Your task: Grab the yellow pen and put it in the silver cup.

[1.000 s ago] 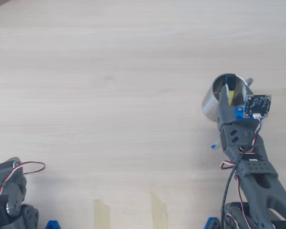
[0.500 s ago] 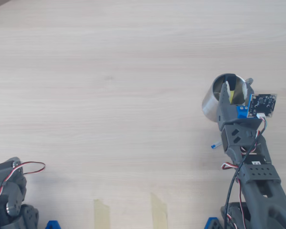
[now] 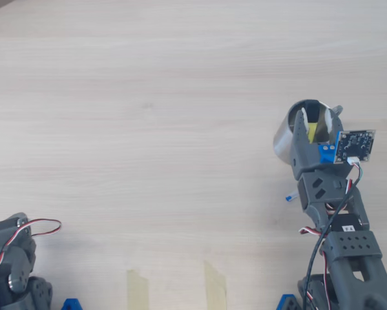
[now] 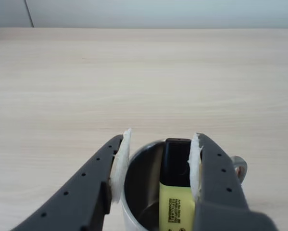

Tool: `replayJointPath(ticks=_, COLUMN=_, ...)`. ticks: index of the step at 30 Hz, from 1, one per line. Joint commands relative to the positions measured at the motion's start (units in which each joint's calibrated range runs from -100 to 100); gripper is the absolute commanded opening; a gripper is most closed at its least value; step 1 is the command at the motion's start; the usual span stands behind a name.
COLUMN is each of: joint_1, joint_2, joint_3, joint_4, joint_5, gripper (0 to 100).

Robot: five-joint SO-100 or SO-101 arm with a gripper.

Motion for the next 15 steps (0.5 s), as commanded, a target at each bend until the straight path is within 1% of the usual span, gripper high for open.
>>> replayJointPath(ticks=1, joint_1=-0.8, joint_2=-3.3, joint_3=-3.3, joint_4=1.6, joint_5=0.2, gripper=20)
replayJointPath(ticks=15, joint_1=-2.5, joint_2=-12.0, joint_3=-2.6, joint_4=9.7, joint_5=0.1, gripper=20)
